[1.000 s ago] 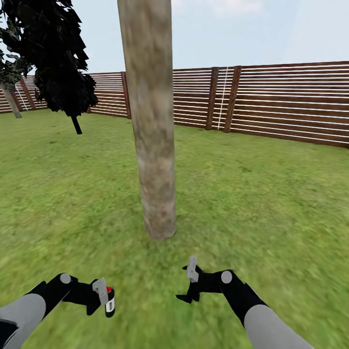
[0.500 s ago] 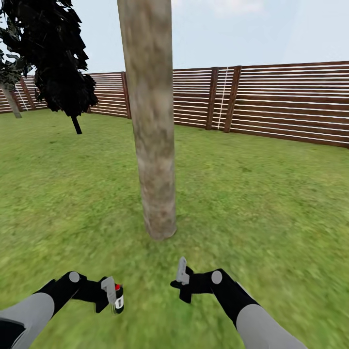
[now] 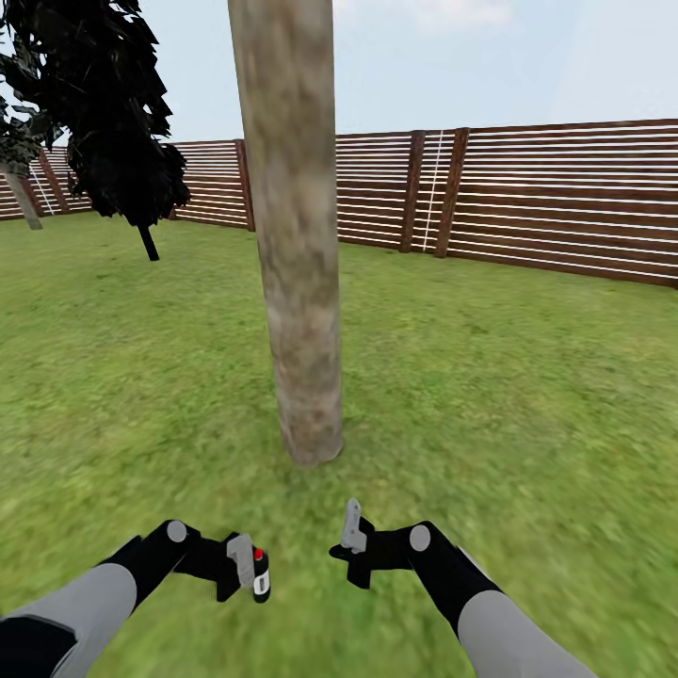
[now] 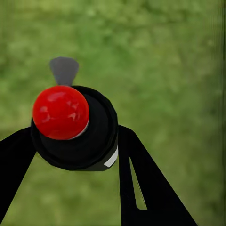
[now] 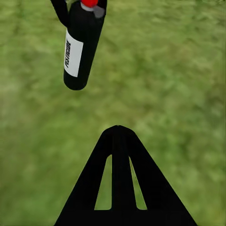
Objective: In the garden, pick up the pesticide atomizer on the floor and spray pesticide onto both trees until each tree trunk is fully covered.
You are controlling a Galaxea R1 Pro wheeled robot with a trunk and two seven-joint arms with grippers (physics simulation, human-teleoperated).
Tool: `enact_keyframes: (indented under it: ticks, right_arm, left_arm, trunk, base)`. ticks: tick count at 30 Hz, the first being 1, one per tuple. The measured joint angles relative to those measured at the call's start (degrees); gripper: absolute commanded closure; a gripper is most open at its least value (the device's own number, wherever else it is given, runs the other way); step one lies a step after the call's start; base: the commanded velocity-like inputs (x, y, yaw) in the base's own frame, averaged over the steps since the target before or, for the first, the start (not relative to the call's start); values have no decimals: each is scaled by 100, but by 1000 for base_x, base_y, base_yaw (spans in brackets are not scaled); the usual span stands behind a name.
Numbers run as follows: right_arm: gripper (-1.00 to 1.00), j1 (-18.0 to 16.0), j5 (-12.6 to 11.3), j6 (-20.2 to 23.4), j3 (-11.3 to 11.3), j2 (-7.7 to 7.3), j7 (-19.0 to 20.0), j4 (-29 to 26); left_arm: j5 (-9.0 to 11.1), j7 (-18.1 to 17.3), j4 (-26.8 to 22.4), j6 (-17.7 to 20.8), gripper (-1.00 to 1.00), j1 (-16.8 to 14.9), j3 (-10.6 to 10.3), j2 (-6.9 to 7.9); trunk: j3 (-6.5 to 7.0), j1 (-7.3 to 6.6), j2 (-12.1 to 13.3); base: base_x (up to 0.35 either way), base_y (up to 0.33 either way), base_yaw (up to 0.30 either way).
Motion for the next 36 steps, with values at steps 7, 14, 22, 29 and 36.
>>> enact_keyframes:
  ticks: [7,14,22,29,36]
  right_arm:
    - [100,-1,0,0,0,30,7,-20]
    - [100,0,0,0,0,78,11,-21]
    - [100,-1,0,0,0,76,10,-21]
    - [100,1,0,0,0,76,6,-21]
    - [100,0,0,0,0,76,5,-21]
  left_arm:
    - [-2,7,-14,27,100,-5,-64,-476]
    - [2,9,-33,28,100,-7,-59,-621]
    - [3,6,-184,2,100,1,-53,-741]
    - [24,-18,-181,-15,100,2,-491,-848]
    - [41,-4,-190,-16,100,2,-532,-902]
  trunk:
    - [0,0,0]
    - [0,0,0]
    - [0,0,0]
    - [0,0,0]
    - [0,0,0]
  base:
    - [0,0,0]
    - [0,0,0]
    - [0,0,0]
    - [0,0,0]
    - [0,0,0]
